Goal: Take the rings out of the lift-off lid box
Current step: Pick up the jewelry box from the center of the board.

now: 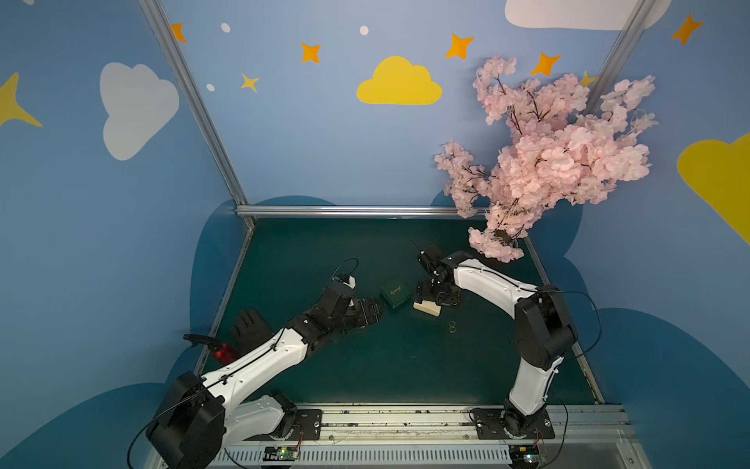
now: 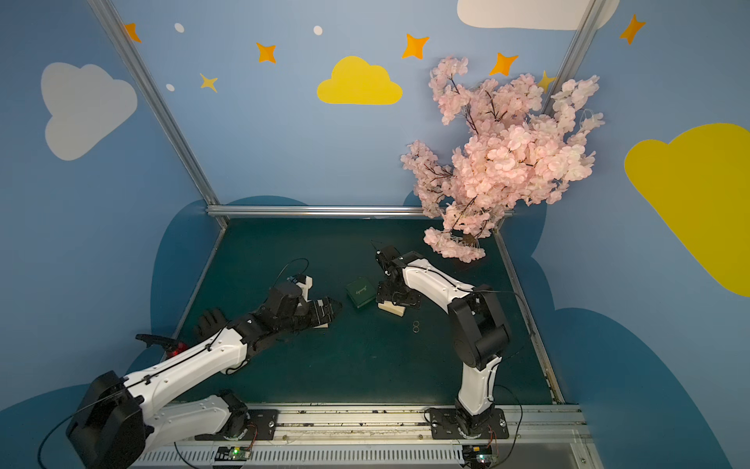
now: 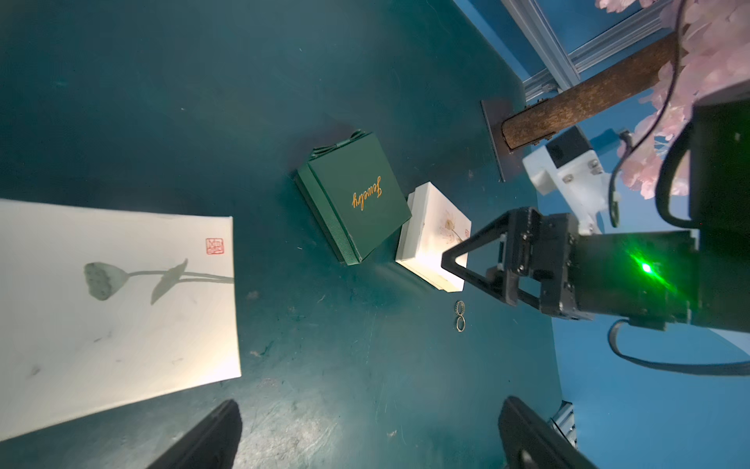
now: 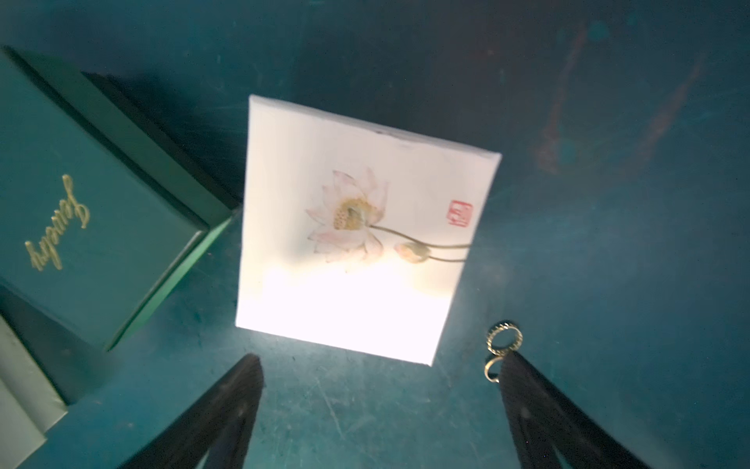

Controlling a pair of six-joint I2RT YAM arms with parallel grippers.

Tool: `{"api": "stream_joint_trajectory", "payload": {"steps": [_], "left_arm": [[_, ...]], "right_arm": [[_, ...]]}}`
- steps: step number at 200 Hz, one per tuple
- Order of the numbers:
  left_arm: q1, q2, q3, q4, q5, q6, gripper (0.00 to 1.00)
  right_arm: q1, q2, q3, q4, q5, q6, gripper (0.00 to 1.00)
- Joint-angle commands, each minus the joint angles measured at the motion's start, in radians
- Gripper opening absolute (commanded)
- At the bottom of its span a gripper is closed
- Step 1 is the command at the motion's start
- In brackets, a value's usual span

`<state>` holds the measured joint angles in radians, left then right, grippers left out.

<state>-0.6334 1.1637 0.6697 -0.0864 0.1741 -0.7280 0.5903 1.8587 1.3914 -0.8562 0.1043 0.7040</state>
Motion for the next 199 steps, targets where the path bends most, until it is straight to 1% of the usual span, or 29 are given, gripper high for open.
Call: {"api": "stream_joint_trajectory", "payload": {"steps": [1, 52, 115, 163, 199], "left_arm": [[-0.005, 0.004, 0.019, 0.014, 0.004, 0.02, 0.99], [-0.007, 0.012, 0.016, 0.019, 0.002, 0.02, 1.0], [-0.006, 0.024, 0.018, 0.01, 0.004, 0.03, 1.0], [-0.005, 0.04, 0.023, 0.019, 0.015, 0.032, 1.0], [-0.006, 0.059, 0.03, 0.023, 0.023, 0.031, 0.99]], "right_arm": [[-0.009, 0.015, 0.023, 0.049, -0.04, 0.02, 0.92], [-0.013, 0.047, 0.042, 0.073, -0.04, 0.028, 0.92], [-0.016, 0.093, 0.092, 0.033, 0.035, 0.027, 0.93], [-0.017, 0.102, 0.094, 0.02, 0.069, 0.021, 0.93], [-0.024, 0.112, 0.086, 0.033, 0.051, 0.017, 0.93]]}}
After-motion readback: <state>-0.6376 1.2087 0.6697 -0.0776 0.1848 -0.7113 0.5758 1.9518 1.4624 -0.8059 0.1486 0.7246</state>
